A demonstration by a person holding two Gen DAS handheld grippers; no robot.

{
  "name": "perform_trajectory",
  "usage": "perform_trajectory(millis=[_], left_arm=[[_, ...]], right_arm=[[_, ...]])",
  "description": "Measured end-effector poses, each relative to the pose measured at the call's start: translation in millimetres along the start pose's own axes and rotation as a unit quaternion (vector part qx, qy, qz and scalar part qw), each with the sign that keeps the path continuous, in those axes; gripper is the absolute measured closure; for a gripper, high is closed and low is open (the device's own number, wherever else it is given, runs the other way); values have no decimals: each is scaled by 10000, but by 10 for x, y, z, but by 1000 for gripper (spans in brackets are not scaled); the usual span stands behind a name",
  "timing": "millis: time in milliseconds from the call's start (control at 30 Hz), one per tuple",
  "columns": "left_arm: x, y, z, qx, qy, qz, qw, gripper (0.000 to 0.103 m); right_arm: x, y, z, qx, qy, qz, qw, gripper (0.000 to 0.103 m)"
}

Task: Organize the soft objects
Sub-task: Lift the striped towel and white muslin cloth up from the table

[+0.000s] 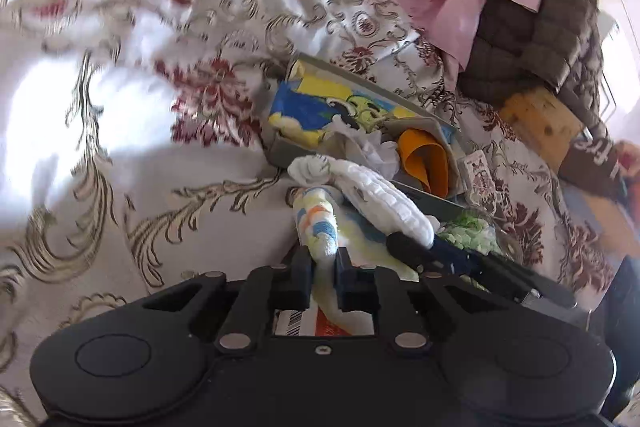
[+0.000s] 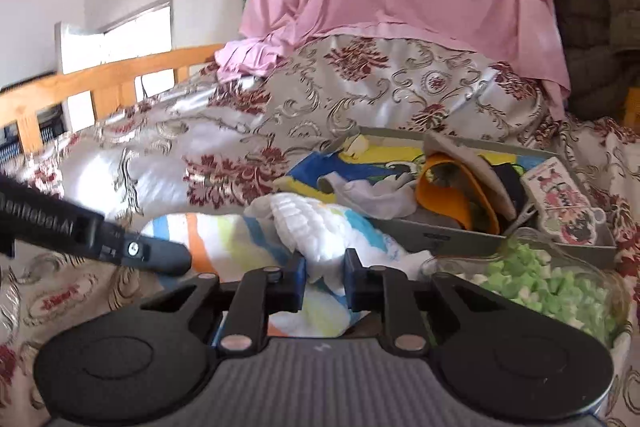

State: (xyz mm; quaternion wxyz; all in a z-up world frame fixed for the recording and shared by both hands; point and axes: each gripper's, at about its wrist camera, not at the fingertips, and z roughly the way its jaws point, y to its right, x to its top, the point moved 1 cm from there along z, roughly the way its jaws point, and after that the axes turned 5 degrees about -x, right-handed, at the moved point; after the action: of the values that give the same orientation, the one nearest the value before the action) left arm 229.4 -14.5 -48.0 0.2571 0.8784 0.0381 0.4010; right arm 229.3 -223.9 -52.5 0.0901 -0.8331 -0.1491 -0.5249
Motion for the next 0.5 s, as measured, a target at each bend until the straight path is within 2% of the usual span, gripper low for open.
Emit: perform_trajectory(millis=[233, 333, 500], left_arm=[[-101, 283, -269, 111, 192, 474, 9986, 93], [-118, 367, -401, 168, 264, 505, 9982, 93], [-70, 417, -605, 307, 376, 494, 9976, 93]], right_arm=[[167, 188, -482, -92, 347, 352, 9987, 83], [251, 302, -682, -202, 456, 554, 9972, 82], [304, 570, -860, -331, 253, 960, 9945, 82]])
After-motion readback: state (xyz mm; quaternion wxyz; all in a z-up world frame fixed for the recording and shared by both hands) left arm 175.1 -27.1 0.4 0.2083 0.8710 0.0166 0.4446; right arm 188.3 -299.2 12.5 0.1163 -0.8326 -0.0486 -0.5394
